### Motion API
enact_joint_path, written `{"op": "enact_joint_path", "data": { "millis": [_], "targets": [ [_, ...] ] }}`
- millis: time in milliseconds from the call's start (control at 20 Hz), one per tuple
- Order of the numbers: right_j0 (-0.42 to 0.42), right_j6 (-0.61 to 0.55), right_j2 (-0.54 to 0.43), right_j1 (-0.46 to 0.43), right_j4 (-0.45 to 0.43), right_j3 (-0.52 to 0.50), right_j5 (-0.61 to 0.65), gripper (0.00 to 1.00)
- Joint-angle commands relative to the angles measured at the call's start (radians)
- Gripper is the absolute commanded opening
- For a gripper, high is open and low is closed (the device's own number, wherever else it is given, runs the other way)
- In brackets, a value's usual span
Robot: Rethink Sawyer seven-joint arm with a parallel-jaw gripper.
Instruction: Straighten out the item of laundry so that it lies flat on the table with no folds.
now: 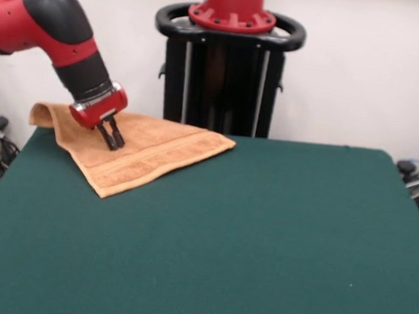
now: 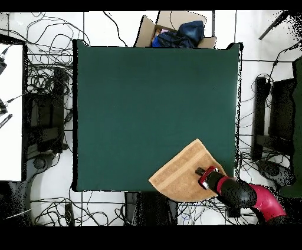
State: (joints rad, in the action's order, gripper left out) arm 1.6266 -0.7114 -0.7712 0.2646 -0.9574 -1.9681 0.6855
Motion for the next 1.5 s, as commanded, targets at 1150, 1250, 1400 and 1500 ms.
{"op": "enact_joint_path", "data": {
  "millis": [1150,1250,1400,1500],
  "targets": [
    [-0.149,-0.037,-0.045,0.108,-0.042,0.034,-0.104,0.0],
    [-0.163,-0.041,-0.026,0.107,-0.058,0.05,-0.113,0.0],
    [-0.159,-0.027,-0.029,0.085,-0.048,0.069,-0.135,0.0],
    [-0.156,-0.016,-0.031,0.071,-0.043,0.078,-0.147,0.0]
  ]
}}
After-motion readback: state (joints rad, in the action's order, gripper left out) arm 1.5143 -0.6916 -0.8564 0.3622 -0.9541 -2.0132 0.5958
